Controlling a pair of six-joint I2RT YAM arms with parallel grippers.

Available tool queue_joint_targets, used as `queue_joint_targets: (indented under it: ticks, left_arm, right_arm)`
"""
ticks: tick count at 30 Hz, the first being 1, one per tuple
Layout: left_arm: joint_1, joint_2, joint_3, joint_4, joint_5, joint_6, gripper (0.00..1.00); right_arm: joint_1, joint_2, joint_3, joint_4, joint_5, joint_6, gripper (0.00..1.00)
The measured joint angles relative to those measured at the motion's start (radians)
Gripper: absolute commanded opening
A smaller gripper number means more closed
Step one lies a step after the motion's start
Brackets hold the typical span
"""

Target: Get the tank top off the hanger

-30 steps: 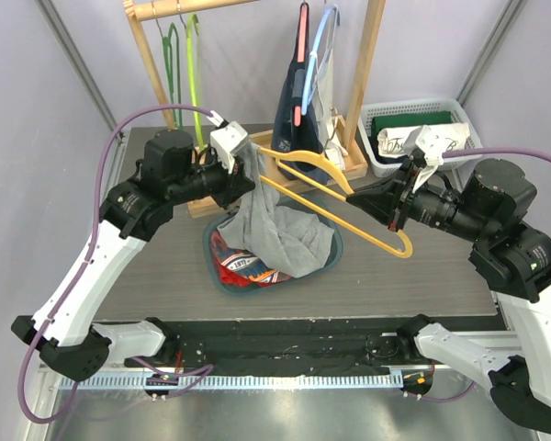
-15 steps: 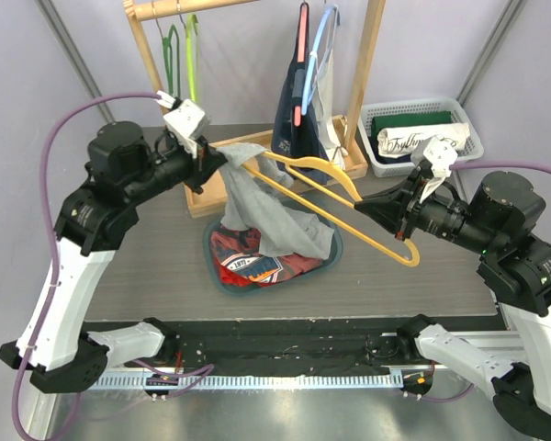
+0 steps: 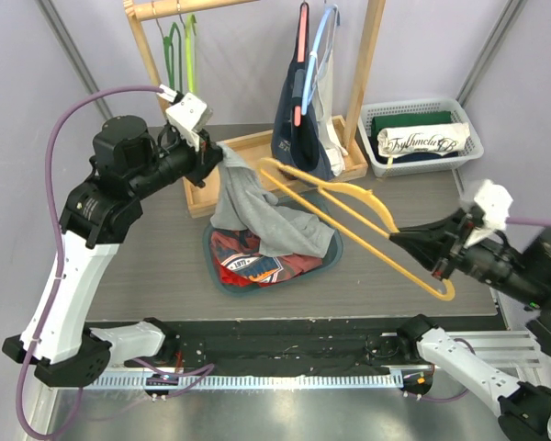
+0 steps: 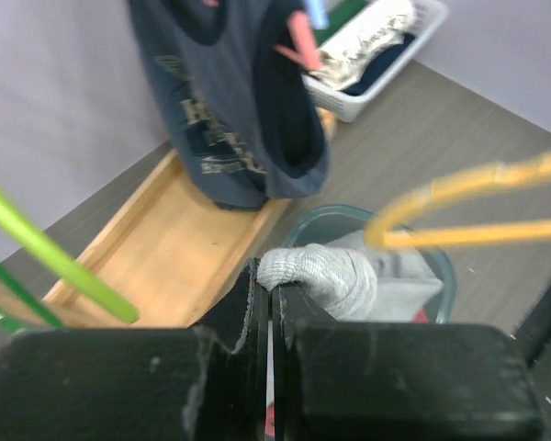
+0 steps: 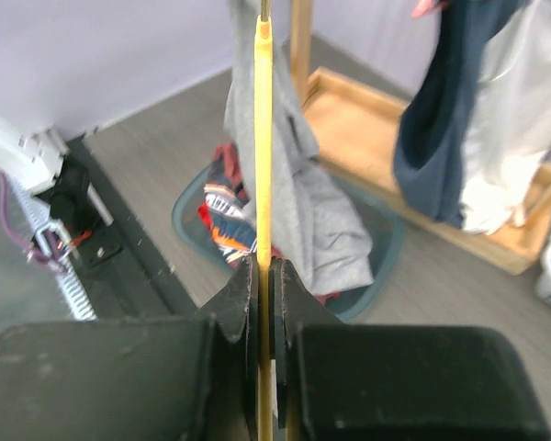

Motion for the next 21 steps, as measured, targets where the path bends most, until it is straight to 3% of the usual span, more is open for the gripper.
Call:
queue_joint_targets:
  ticks: [6,9,17,21]
  left_arm:
    - [-0.009,-0.018,-0.022,-0.032,0.248,0.018,0.03]
    - [-0.029,-0.053,-0.098,-0.042,0.292,0.032,0.05]
    - [-0.098,-0.072,-0.412,-0.051,0.157,0.094,0.1]
    - [-0.132,-0.018,-0.535,-0.028,0.074,0.118,0.23]
  right_arm:
    - [0.0,-0.005,0.114,0.028,0.11,0.011,0.01]
    - [0.0,0.05,0.124,0.076,0.123,0.029,0.01]
    - [0.0,0.358,0.157,0.204,0.144,0.122,0.01]
    - [0.0,0.484,0.164,0.217,0.198,0.171,0.01]
